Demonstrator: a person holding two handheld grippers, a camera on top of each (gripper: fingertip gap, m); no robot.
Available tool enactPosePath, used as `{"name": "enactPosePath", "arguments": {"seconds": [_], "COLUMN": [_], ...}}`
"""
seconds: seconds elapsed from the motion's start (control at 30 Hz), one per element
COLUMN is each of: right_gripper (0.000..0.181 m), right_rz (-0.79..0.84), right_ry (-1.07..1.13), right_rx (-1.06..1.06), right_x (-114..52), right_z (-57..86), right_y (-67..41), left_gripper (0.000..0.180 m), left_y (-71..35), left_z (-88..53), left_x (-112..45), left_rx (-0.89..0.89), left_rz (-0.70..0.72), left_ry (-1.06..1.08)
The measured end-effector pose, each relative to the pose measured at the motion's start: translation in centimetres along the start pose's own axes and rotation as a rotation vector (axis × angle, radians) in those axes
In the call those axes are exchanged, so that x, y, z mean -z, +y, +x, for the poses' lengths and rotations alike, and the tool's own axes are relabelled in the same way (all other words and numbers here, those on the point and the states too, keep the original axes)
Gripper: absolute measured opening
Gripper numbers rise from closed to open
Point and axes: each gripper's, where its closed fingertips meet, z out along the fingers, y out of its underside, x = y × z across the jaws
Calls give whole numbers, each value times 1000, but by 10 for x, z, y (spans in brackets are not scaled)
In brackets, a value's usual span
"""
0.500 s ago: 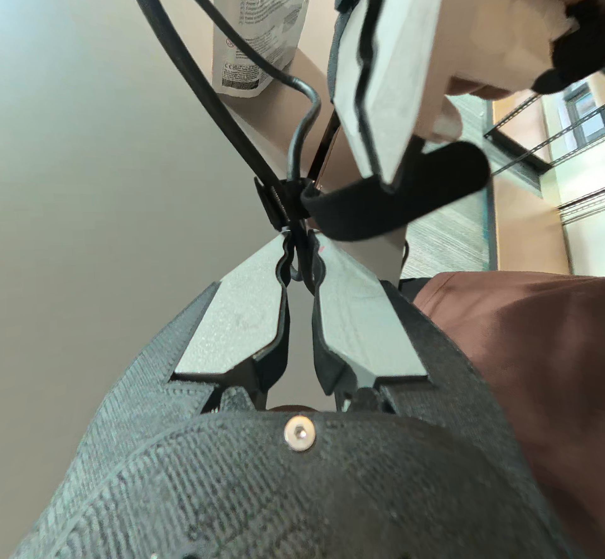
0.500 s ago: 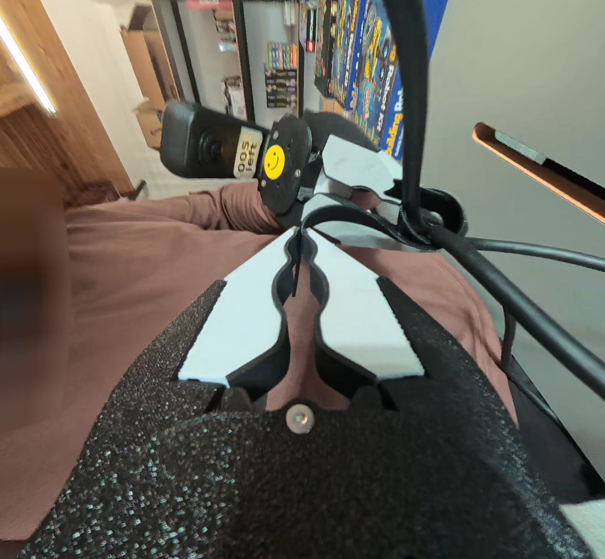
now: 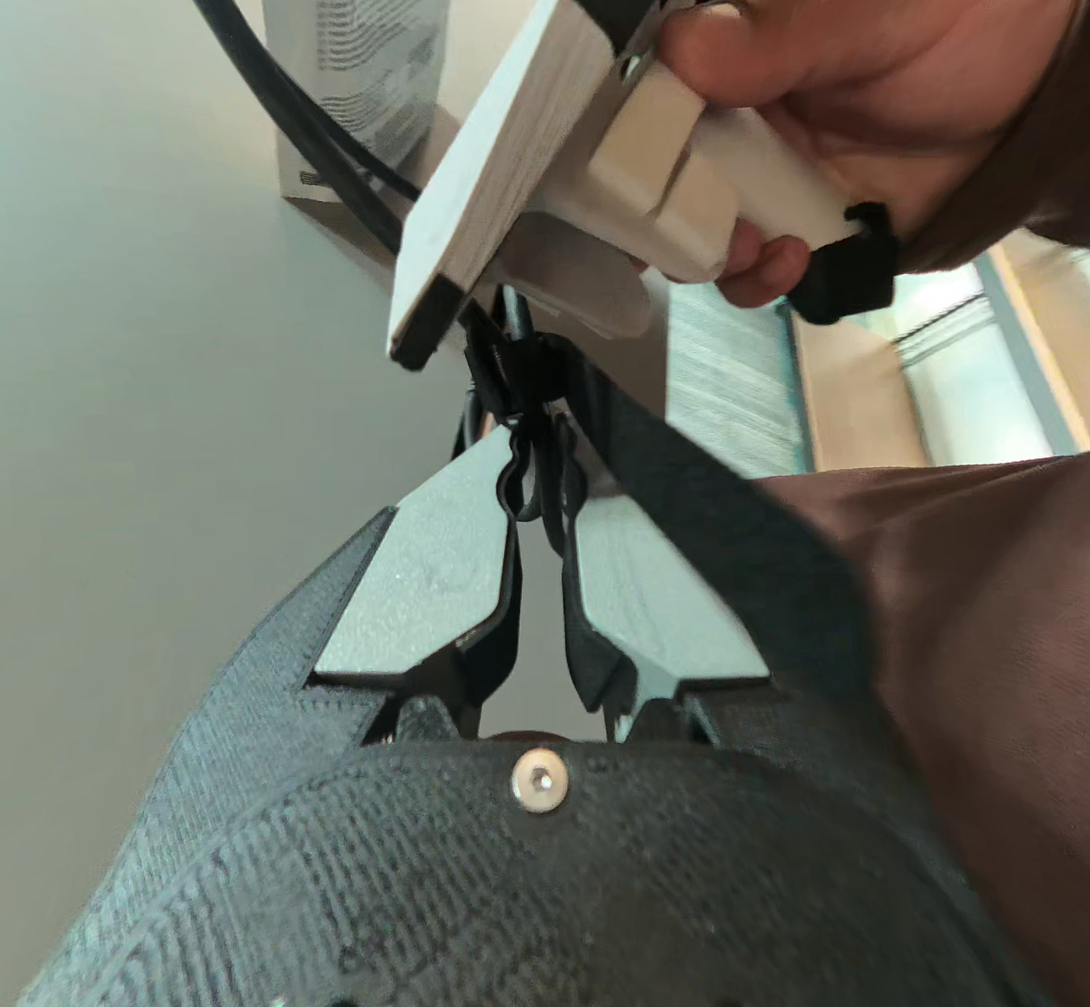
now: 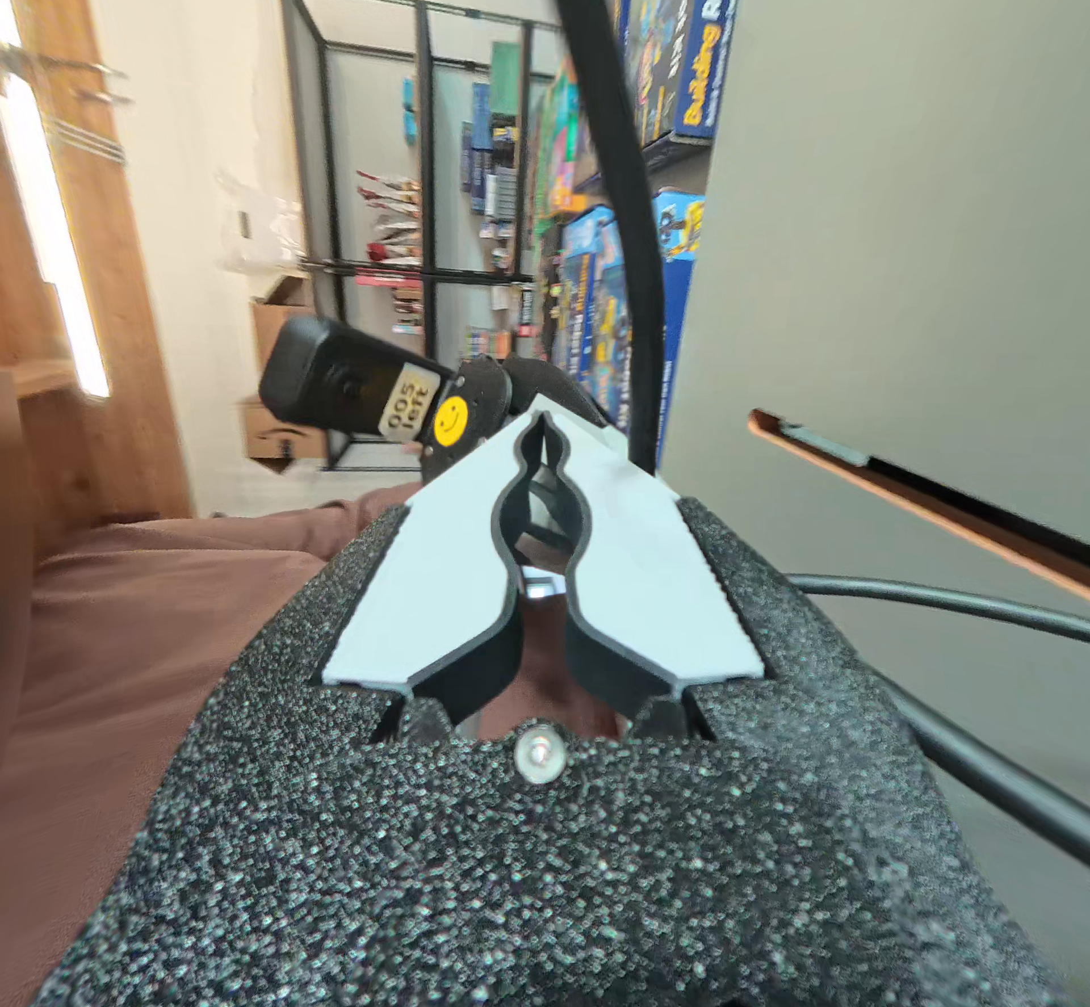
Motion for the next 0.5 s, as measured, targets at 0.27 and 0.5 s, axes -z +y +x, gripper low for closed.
{"name": "enactPosePath", "arguments": {"seconds": [0.27, 0.5], "right_gripper": [33, 21], "right_rz": [-346, -655], "right_ry": [442, 452], "right_rx": [847, 974], "right_x": [49, 17], "right_z": [-6, 1], "right_y": [42, 48], "left_gripper": [5, 5], "left_y": [0, -5], "left_z": [3, 12], "left_x": [4, 0], "left_rx": [154, 104], "left_rz": [-2, -19], "left_ry": [126, 163]}}
